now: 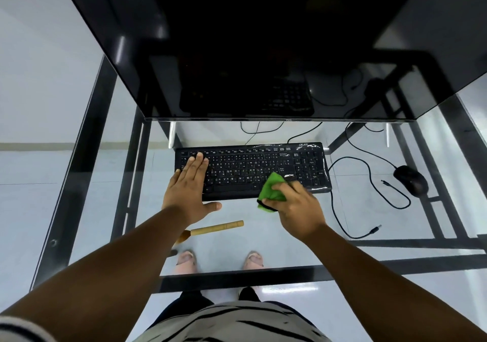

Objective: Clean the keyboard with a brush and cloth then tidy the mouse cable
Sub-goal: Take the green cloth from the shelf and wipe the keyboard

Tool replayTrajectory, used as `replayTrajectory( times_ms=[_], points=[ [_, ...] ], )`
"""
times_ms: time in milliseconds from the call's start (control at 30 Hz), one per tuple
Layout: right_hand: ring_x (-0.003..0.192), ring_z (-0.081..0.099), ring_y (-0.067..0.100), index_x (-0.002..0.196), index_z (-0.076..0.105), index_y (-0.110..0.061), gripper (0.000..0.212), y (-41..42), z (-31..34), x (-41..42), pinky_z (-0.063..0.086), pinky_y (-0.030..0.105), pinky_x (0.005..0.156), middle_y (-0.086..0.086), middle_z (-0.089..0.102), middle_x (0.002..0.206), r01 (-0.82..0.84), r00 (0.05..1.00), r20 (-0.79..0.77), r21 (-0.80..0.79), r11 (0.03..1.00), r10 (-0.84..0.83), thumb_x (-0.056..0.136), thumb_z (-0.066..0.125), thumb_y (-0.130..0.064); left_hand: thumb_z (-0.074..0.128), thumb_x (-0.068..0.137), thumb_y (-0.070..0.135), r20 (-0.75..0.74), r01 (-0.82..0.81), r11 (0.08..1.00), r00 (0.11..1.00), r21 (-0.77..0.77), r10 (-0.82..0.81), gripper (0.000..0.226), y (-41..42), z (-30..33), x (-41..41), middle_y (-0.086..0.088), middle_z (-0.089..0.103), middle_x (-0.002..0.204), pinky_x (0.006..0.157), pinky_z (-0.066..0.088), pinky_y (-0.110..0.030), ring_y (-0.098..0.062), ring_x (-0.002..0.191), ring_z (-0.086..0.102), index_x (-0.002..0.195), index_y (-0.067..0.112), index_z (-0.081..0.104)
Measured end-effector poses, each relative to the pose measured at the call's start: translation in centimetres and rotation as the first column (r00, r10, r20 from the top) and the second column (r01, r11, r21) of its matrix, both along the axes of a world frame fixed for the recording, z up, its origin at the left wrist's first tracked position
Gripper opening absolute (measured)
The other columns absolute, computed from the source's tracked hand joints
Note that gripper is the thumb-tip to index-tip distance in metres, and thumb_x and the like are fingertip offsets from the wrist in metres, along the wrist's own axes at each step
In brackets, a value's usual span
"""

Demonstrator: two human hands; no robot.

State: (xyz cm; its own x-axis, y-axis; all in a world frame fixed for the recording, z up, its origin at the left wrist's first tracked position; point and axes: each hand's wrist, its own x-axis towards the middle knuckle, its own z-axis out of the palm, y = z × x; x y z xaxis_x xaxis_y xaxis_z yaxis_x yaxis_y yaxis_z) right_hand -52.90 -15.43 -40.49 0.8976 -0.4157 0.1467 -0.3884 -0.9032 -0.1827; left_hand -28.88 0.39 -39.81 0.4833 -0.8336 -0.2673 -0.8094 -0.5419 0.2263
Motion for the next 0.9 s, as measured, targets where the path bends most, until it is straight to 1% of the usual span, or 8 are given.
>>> replayTrajectory(
  times_ms=[133,267,367,433,533,633,767,900],
  points=[
    [0.090,0.046,0.022,0.103,0.075,-0.036,0.044,-0.7,-0.2,-2.1,0.053,0.029,0.058,-0.002,0.063,0.108,0.133,0.990,0.042,0.042,0.990,-0.135,0.070,0.074,-0.006,0.056,0.078,0.067,0.012,-0.014,1.000,1.000,0.012,0.013,0.110,0.0,0.0,-0.5,0.007,-0.023,0.160,0.121,-0.003,-0.037,-0.012,0.147,-0.020,0.155,0.023,-0.010],
    [0.088,0.051,0.026,0.113,0.071,-0.038,0.048,0.0,-0.2,-1.6,0.052,0.028,0.055,0.000,0.060,0.106,0.149,0.988,0.023,0.072,0.986,-0.151,0.074,0.071,-0.010,0.057,0.077,0.061,0.016,-0.054,0.998,0.998,0.025,0.054,0.110,-0.5,0.2,-1.4,0.005,-0.024,0.160,0.121,-0.004,-0.040,-0.014,0.147,-0.021,0.155,0.021,-0.009],
    [0.089,0.052,0.025,0.107,0.074,-0.037,0.046,-0.7,-0.2,-2.7,0.053,0.030,0.053,-0.001,0.061,0.105,0.170,0.985,0.013,0.063,0.983,-0.171,0.070,0.075,-0.009,0.060,0.076,0.059,0.002,-0.079,0.997,0.997,0.015,0.079,0.111,-0.7,0.2,-1.7,0.005,-0.022,0.161,0.121,-0.004,-0.041,-0.014,0.147,-0.021,0.155,0.020,-0.007],
    [0.090,0.052,0.027,0.103,0.076,-0.035,0.044,-1.4,-0.5,-4.3,0.054,0.032,0.051,0.000,0.061,0.103,0.234,0.971,0.034,0.066,0.970,-0.237,0.069,0.076,-0.006,0.061,0.075,0.058,0.000,-0.087,0.996,0.996,0.017,0.087,0.112,-0.8,0.2,-1.8,0.006,-0.020,0.161,0.121,-0.004,-0.041,-0.014,0.147,-0.020,0.155,0.020,-0.006],
    [0.094,0.050,0.027,0.102,0.077,-0.032,0.043,-1.7,-0.9,-5.7,0.053,0.034,0.049,0.002,0.060,0.106,0.354,0.931,0.056,0.095,0.930,-0.360,0.071,0.075,-0.003,0.062,0.074,0.058,0.004,-0.109,0.994,0.994,0.026,0.108,0.113,-1.0,0.2,-2.0,0.005,-0.019,0.161,0.121,-0.004,-0.042,-0.015,0.147,-0.020,0.155,0.019,-0.006],
    [0.092,0.050,0.029,0.104,0.076,-0.029,0.043,-1.1,-1.1,-5.1,0.053,0.035,0.052,0.005,0.060,0.106,0.376,0.915,0.102,0.134,0.917,-0.390,0.072,0.072,-0.001,0.062,0.073,0.056,0.021,-0.124,0.992,0.992,0.023,0.124,0.112,-1.5,0.3,-2.6,0.004,-0.017,0.162,0.120,-0.004,-0.047,-0.015,0.148,-0.019,0.155,0.019,-0.005],
    [0.090,0.051,0.028,0.104,0.076,-0.033,0.045,-1.0,-1.0,-4.6,0.053,0.032,0.053,0.003,0.061,0.105,0.280,0.956,0.050,0.130,0.951,-0.288,0.071,0.072,-0.003,0.060,0.076,0.043,0.041,-0.049,0.999,0.998,0.014,0.048,0.105,-2.4,0.4,-3.6,0.006,-0.016,0.162,0.120,-0.007,-0.046,-0.012,0.147,-0.018,0.155,0.020,-0.004],
    [0.092,0.052,0.028,0.100,0.077,-0.030,0.042,-2.1,-1.5,-6.7,0.053,0.037,0.050,0.002,0.061,0.106,0.467,0.865,0.107,0.187,0.864,-0.490,0.072,0.069,0.001,0.057,0.078,0.039,0.041,0.056,0.998,0.998,0.014,-0.056,0.102,-3.8,0.5,-4.3,0.005,-0.018,0.162,0.120,-0.006,-0.043,-0.013,0.148,-0.018,0.155,0.020,-0.007]
  ],
)
